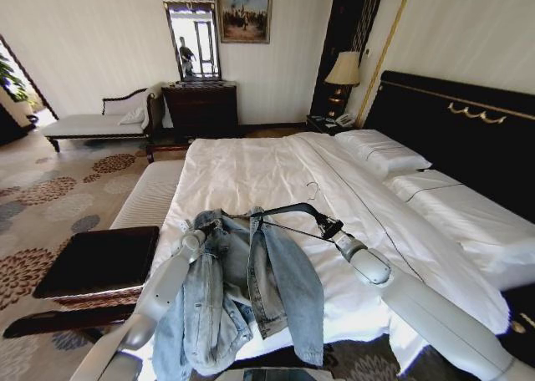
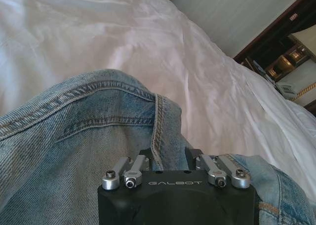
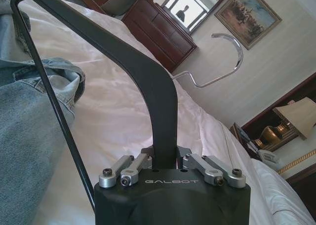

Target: Pick up the clothes from the bed and hang them on the clothes hanger.

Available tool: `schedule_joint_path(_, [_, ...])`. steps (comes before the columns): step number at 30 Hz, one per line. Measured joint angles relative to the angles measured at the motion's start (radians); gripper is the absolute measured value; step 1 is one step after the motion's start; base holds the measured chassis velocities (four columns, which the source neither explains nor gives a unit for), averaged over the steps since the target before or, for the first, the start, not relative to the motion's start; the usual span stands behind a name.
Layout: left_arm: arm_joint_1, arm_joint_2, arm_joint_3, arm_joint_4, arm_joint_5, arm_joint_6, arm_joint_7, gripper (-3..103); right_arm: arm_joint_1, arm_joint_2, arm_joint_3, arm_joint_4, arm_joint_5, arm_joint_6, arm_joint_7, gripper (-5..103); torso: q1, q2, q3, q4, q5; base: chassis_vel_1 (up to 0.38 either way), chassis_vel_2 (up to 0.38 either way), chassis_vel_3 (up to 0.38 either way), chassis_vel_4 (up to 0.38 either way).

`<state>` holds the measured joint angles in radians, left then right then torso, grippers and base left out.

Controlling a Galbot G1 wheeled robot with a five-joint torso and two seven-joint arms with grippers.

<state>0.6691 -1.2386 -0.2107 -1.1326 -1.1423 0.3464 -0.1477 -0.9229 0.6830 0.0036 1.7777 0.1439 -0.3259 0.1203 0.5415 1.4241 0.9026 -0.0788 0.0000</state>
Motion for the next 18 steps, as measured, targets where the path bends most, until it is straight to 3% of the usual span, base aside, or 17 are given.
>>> schedule_joint_path(3, [0.002, 0.003, -0.003, -0.008, 0.001, -0.005, -0.001, 24, -0.002, 0.000, 0.000, 0.000, 0.000, 0.000, 0.000, 21, 0.000, 0.000, 0.000, 0.0000, 0.0000, 0.000, 0.000, 0.000, 0.000])
schedule_joint_path(4, [0.002, 0.003, -0.003, -0.008, 0.001, -0.005, -0.001, 24, -0.002, 0.000, 0.000, 0.000, 0.000, 0.000, 0.000, 21, 0.000, 0.000, 0.000, 0.0000, 0.0000, 0.000, 0.000, 0.000, 0.000])
schedule_joint_path(9, [0.022, 0.021, -0.013, -0.049, -0.014, -0.007, -0.009, 3, 0.001, 0.004, -0.007, -0.001, -0.004, 0.000, 0.000, 21, 0.000, 0.000, 0.000, 0.0000, -0.0001, 0.000, 0.000, 0.000, 0.000])
schedule_joint_path(18, [0.054, 0.083, -0.039, -0.190, -0.099, 0.010, -0.052, 2, 0.041, 0.016, -0.050, -0.019, -0.035, 0.005, -0.004, 21, 0.000, 0.000, 0.000, 0.0000, 0.0000, 0.000, 0.000, 0.000, 0.000])
